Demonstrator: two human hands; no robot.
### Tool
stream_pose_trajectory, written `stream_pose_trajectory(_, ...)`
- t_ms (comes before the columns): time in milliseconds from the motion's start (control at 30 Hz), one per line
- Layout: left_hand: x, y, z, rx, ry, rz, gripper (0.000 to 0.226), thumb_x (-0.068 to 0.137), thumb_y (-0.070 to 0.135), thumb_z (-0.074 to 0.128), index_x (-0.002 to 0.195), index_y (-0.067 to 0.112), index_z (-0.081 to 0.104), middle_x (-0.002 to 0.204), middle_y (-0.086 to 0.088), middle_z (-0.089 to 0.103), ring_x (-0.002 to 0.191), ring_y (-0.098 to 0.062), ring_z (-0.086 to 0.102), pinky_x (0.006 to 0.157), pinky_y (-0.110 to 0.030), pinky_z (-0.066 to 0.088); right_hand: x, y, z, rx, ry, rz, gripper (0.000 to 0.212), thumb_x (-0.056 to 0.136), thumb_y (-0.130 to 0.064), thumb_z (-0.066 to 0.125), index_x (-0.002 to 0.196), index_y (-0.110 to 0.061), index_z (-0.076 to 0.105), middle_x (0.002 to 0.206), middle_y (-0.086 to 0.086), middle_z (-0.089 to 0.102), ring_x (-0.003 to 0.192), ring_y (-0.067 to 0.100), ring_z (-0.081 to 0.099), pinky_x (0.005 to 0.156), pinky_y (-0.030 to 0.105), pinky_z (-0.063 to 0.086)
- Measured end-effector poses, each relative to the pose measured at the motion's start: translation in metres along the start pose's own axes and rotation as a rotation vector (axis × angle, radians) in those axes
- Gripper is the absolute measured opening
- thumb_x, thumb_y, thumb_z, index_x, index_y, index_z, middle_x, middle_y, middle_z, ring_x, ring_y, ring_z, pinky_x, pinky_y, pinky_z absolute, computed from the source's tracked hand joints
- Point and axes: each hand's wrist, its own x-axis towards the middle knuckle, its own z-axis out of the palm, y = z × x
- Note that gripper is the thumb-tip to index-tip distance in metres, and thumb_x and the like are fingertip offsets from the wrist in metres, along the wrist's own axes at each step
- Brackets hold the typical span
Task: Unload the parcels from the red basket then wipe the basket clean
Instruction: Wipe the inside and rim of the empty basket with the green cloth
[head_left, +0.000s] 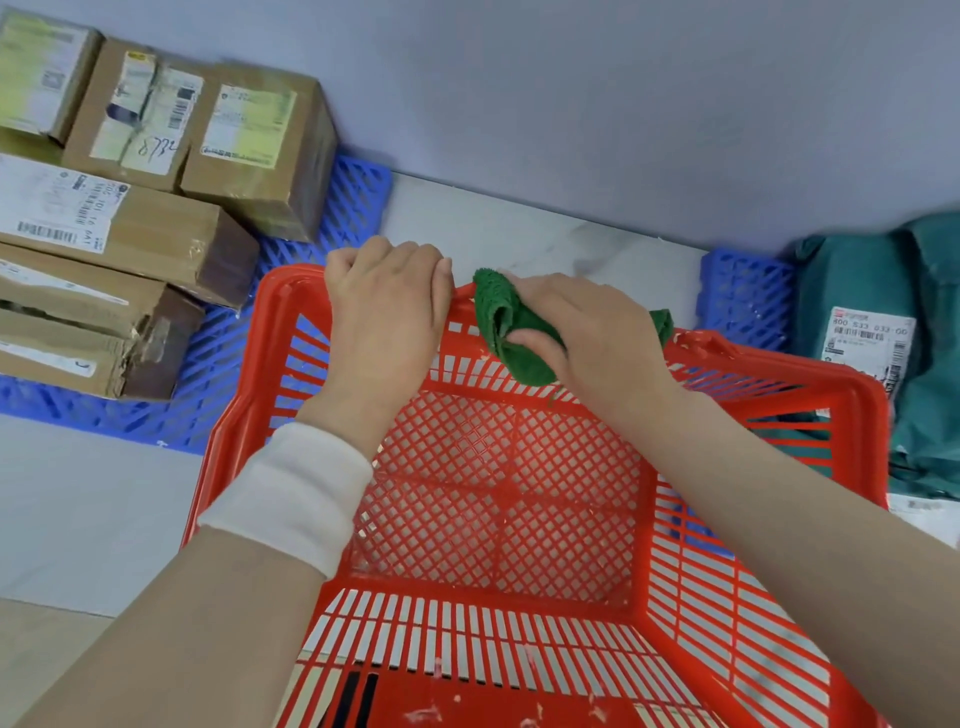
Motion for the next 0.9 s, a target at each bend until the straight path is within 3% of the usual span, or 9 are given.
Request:
stream_pose_trajectory(367,0.005,0.001,-0.003,0.032,-0.064,-0.022,0.041,0.092,0.025,0.026,0.070,0.009,0.057,0.065,-0.010,0.058,0.068,-0.030,0.052,0.070,-0.035,0.020,-0.037,0.027,-0.022,-0.110,0.090,-0.152,0.020,0.088,-0.007,0.059,0.105,-0.004,0.070,0.113,0.010,0.069,0.094,0.027,0.068,0.077,0.037,0.056)
stream_pose_trajectory(567,0.005,0.003,-0.002,0.044,-0.053,-0.025,0.039,0.091,0.023,0.029,0.069,0.009,0.058,0.063,-0.010,0.059,0.065,-0.030,0.052,0.069,-0.035,0.019,-0.052,0.033,-0.071,0.193,0.050,0.091,0.029,0.081,-0.010,0.063,0.110,-0.008,0.067,0.115,0.000,0.064,0.105,0.014,0.062,0.098,0.021,0.045)
stream_pose_trajectory(700,0.004,0.003,-0.003,0.023,-0.088,-0.020,0.047,0.092,0.027,0.019,0.076,0.008,0.058,0.071,-0.011,0.059,0.074,-0.030,0.051,0.073,-0.035,0.019,-0.050,0.041,-0.053,-0.045,-0.059,0.065,0.039,0.078,-0.019,0.065,0.115,-0.009,0.065,0.116,0.007,0.067,0.100,0.026,0.065,0.087,0.041,0.053)
stream_pose_trajectory(800,0.004,0.002,-0.002,0.022,-0.089,-0.018,0.048,0.092,0.029,0.016,0.077,0.009,0.057,0.073,-0.012,0.060,0.077,-0.031,0.051,0.074,-0.036,0.019,-0.047,0.047,-0.040,-0.023,-0.083,0.085,0.038,0.081,-0.027,0.060,0.111,-0.005,0.065,0.097,0.013,0.070,0.089,0.021,0.059,0.080,0.032,0.045)
stream_pose_trajectory(900,0.006,0.004,-0.002,0.013,-0.110,-0.019,0.050,0.091,0.030,0.013,0.081,0.007,0.056,0.079,-0.014,0.061,0.082,-0.033,0.050,0.076,-0.037,0.019,-0.038,0.048,-0.041,-0.015,-0.093,0.062,0.041,0.081,-0.031,0.054,0.104,0.001,0.066,0.082,0.019,0.067,0.078,0.030,0.060,0.070,0.038,0.047)
